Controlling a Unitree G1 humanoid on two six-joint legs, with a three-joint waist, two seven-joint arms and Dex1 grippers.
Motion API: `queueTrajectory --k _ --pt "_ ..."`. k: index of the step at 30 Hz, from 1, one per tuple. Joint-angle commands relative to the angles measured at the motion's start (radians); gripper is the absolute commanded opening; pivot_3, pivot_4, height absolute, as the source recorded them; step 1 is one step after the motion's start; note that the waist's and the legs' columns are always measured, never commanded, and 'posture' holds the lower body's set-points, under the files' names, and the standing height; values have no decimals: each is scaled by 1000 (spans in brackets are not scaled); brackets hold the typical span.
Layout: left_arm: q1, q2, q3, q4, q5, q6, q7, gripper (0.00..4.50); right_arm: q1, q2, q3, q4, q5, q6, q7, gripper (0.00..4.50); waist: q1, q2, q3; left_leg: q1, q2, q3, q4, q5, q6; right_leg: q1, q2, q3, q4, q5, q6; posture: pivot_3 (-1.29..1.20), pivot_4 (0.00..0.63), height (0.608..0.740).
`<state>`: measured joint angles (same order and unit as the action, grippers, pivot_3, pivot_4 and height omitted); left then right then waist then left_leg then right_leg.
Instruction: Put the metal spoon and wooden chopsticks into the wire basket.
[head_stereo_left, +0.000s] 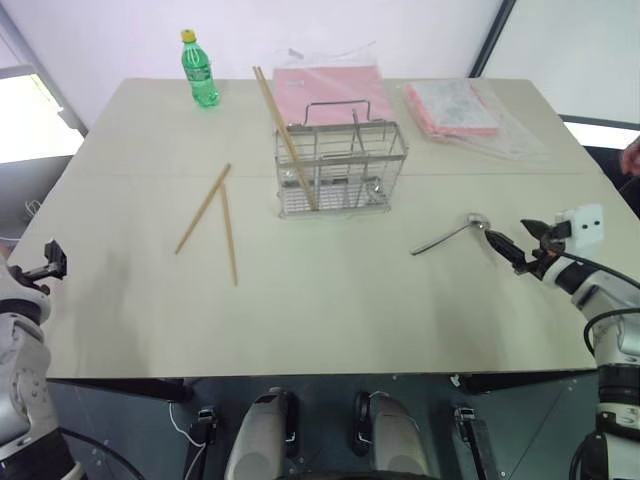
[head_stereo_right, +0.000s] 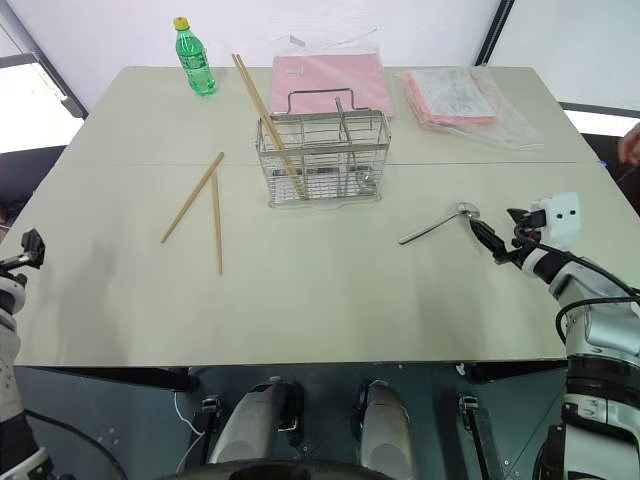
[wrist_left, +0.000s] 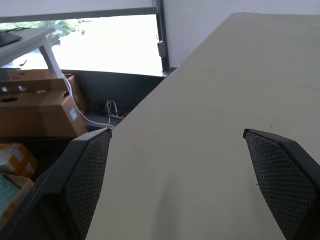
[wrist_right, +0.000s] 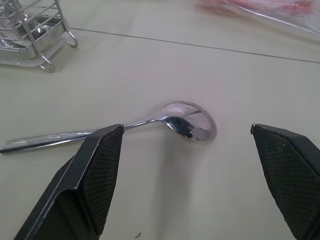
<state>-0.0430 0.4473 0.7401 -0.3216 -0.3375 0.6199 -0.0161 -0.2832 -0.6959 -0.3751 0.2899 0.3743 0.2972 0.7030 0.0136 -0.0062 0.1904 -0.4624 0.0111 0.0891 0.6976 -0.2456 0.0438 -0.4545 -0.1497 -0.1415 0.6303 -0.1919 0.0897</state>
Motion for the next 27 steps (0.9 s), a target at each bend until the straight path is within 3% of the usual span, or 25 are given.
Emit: queueTrajectory --k 1,13,19,27 --pt "-13 25 10 -8 3 -22 -1 4435 -3 -1 -23 -43 17 -5 -12 4184 0 0 0 0 0 0 0 0 0 0 0 0 0 0 0 0 150 692" --pt "-52 43 -1 5 -14 -22 -16 4435 -34 -8 -12 -50 16 -5 -20 4184 0 0 0 0 0 0 0 0 1 0 0 0 0 0 0 0 150 692" --pt "-82 69 -23 -45 -74 23 -63 4435 -103 -62 30 -10 -11 -22 46 4184 0 0 0 0 0 0 0 1 1 0 0 0 0 0 0 0 150 692" --pt "-217 192 -198 -197 -254 122 -258 4435 -469 -169 231 314 -133 -178 344 4184 -3 0 1 0 0 1 0 1 1 0 0 0 0 -1 -2 0 150 692"
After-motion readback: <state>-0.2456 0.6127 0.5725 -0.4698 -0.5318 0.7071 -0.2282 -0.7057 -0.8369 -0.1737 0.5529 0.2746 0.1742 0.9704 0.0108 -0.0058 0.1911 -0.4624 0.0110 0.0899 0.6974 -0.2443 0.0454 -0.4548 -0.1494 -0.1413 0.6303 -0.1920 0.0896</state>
